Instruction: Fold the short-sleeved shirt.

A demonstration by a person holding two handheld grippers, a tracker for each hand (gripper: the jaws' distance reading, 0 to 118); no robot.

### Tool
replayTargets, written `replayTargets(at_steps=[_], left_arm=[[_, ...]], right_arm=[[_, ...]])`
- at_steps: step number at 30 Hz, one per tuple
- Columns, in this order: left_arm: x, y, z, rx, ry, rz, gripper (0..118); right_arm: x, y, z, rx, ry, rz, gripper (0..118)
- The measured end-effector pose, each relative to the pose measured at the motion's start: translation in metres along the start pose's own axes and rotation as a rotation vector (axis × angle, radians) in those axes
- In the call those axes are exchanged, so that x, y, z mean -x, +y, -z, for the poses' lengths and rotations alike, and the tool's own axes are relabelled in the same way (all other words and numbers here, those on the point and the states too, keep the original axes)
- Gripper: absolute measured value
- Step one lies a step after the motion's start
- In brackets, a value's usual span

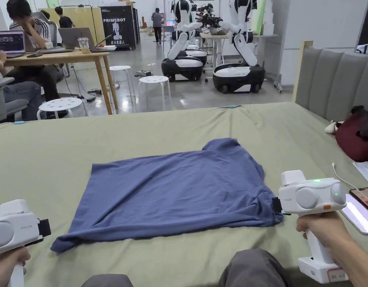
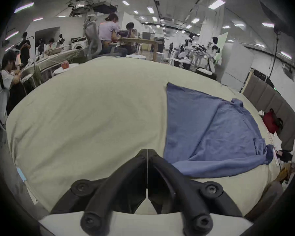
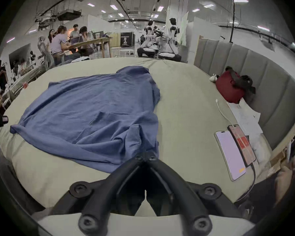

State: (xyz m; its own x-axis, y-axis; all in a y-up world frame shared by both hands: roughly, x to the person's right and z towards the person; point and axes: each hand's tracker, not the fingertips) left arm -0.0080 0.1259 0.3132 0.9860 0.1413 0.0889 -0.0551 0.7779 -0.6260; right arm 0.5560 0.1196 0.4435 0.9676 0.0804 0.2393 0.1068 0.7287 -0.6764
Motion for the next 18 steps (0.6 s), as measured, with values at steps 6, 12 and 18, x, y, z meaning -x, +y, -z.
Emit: replayTargets(at_steps=[6,12,18], left_arm=[[-0.015,0.005,0.016,0.011,-0.013,0.018,76],[-0.018,-0.004,0.036,0.07,0.028,0.04,88],[-0.017,-0.024,0.046,0.177,0.008,0.059,81]], right_arm=[[0.002,0.002,0.004,0.024,0.01,0.007,0],[0.001,-0.002,0.008,0.04,0.017,0.002,0],[-0.004,-0.004,0.008,0.053,0.013,0.008,0]])
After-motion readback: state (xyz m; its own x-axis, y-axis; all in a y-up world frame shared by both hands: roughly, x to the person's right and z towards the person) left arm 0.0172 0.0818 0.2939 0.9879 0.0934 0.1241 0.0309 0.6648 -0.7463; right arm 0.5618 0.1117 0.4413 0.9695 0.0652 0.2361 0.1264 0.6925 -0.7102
